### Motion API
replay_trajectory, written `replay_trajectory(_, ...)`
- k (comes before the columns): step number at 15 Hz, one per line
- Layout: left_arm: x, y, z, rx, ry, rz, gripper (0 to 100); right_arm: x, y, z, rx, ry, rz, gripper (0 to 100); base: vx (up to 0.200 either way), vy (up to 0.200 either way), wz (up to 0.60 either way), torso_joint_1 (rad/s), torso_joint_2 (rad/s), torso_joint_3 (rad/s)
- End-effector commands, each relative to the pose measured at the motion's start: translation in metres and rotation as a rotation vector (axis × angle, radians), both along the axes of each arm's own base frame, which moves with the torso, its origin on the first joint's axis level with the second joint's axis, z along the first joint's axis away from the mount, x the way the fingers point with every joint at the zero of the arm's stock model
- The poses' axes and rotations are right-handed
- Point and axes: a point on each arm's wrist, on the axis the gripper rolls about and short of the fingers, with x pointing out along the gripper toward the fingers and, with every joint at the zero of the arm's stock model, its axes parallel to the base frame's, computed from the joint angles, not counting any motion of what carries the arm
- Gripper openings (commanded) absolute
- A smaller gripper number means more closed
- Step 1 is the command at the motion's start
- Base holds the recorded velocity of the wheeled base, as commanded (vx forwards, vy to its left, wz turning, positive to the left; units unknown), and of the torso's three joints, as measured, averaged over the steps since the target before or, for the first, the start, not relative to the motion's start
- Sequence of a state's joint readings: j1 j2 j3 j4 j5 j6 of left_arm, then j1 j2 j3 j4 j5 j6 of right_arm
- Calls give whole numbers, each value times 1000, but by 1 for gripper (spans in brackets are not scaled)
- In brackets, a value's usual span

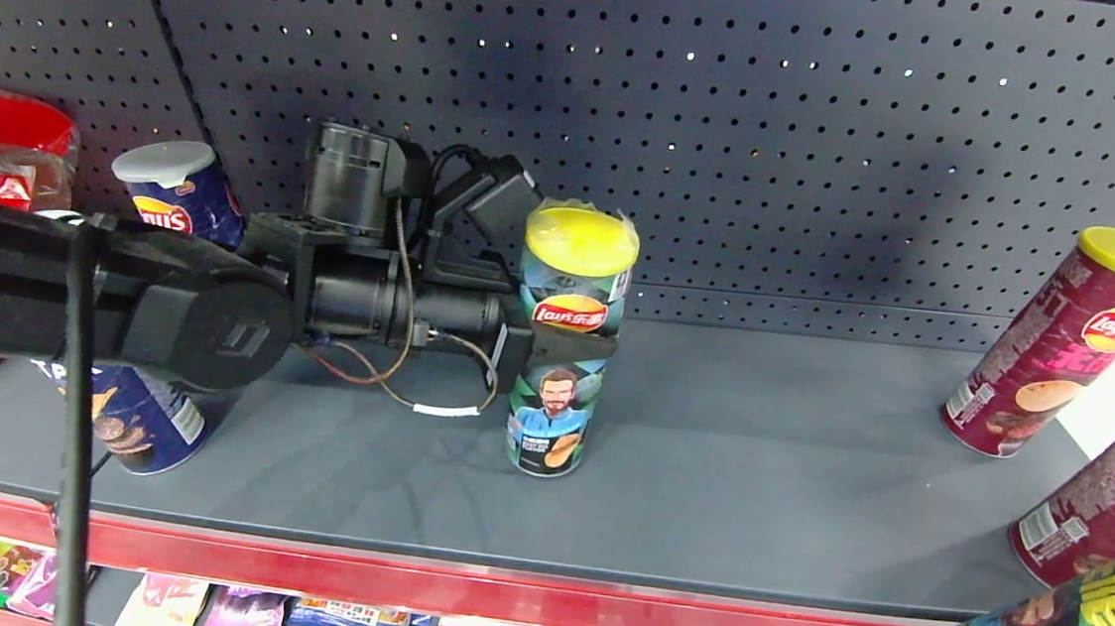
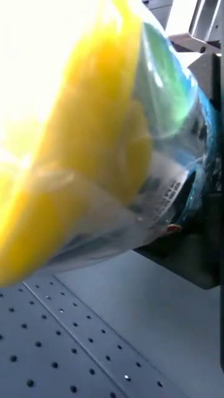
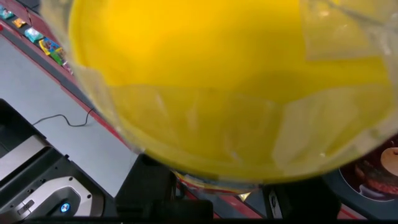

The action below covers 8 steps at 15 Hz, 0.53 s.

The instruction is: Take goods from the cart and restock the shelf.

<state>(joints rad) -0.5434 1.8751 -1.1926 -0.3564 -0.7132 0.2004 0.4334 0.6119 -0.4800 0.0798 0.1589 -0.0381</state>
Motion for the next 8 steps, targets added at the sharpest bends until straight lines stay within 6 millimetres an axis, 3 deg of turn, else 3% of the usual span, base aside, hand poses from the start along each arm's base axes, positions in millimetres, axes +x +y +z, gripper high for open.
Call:
replay_trajectory(1, -15, -7, 4, -13, 0, -31, 0, -1, 0, 0, 2, -4, 0, 0, 0, 0, 0, 0, 0, 0)
replay_trajectory(3, -20, -17, 4, -26, 3, -19, 0, -2, -1, 1, 4, -10, 1, 0, 0, 0, 0, 0, 0, 0)
replay_trajectory(8, -28, -20, -7, -11, 26, -31, 0, -2, -1, 0, 4, -10, 1, 0, 0, 0, 0, 0, 0, 0)
